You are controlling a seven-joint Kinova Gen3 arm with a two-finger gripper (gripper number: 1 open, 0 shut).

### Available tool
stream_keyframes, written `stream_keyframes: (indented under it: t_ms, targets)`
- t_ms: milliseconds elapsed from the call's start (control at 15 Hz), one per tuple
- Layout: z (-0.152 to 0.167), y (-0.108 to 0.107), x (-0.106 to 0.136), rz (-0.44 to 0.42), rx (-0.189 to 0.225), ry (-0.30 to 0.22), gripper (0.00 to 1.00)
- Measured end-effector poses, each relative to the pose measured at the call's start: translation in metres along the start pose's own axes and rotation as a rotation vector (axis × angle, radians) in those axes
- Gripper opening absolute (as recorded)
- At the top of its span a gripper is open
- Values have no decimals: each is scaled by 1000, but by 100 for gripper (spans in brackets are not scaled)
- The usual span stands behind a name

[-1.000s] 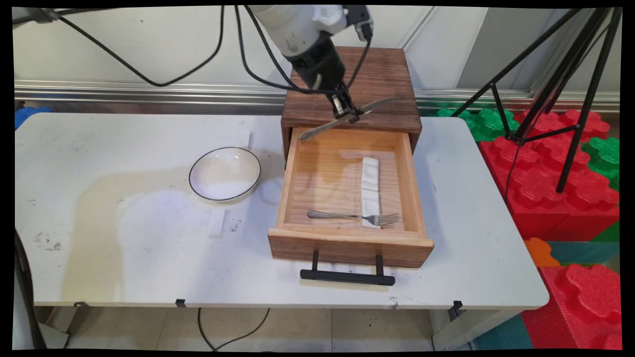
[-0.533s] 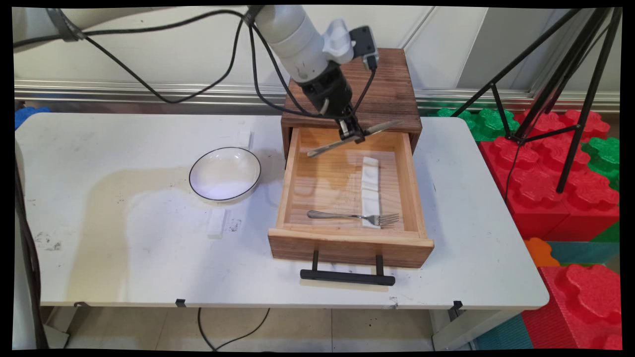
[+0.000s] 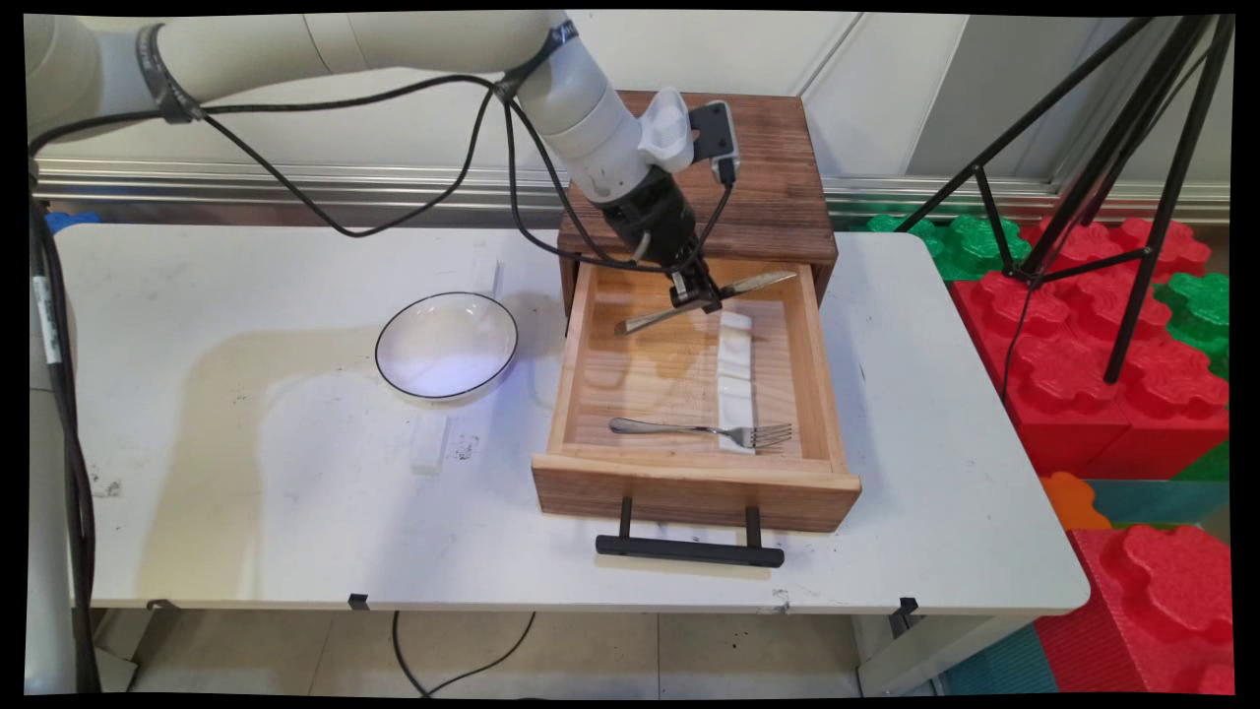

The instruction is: Place the picked object into the drawer

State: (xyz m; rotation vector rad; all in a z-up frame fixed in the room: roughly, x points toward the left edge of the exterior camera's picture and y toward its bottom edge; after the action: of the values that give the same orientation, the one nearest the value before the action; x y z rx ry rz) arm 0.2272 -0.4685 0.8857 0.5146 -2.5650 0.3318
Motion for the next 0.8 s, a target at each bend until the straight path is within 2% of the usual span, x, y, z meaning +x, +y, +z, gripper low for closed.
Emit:
stream_keyframes:
  t_ms: [800]
  targets:
    - [37, -11, -24, 30, -35, -9, 0]
